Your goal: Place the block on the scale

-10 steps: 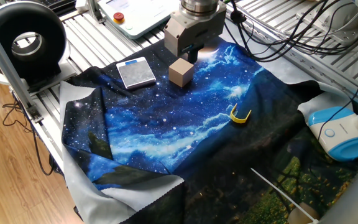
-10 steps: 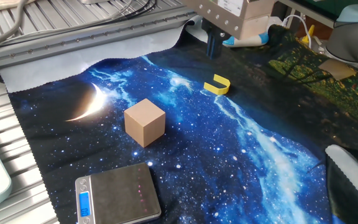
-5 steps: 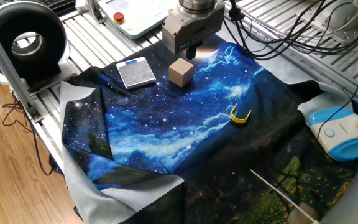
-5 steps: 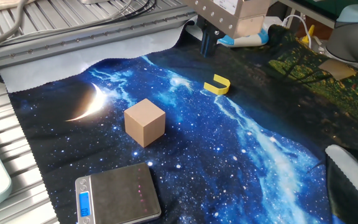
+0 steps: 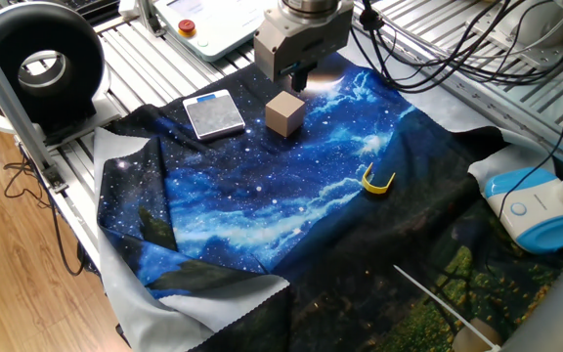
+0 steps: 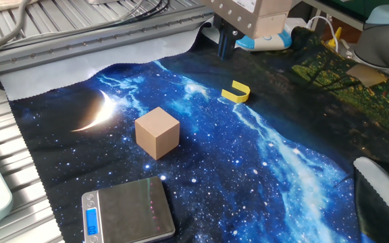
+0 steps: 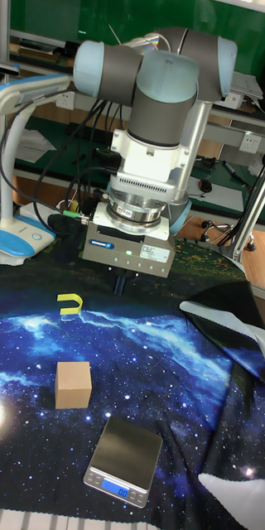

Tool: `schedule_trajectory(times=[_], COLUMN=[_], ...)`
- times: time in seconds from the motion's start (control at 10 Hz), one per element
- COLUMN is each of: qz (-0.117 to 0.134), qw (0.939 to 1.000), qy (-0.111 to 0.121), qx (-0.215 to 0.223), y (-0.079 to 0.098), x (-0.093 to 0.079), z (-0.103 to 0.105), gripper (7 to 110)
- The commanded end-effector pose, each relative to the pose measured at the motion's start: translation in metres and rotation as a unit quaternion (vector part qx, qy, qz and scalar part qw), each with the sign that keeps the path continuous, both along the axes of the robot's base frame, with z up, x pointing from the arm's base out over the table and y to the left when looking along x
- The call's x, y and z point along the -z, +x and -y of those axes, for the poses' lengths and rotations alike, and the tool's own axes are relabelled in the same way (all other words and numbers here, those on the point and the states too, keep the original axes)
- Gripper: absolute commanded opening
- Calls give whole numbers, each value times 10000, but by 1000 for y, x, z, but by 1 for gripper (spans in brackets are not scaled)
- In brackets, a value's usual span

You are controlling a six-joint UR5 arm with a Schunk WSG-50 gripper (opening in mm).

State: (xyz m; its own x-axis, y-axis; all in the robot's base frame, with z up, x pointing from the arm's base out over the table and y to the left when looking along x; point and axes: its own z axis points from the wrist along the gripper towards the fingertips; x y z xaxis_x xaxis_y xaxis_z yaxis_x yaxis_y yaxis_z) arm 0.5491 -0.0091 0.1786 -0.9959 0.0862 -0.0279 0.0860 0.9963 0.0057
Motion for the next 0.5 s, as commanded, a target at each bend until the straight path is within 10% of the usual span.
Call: schedule_trajectory(times=[0.0, 0.4], qz=[-118, -201], qw=[9998, 9994], qy=[144, 295], qx=[108, -11], y=[-6, -10], x=[-1, -1], z=[-6, -14], gripper=[7, 7])
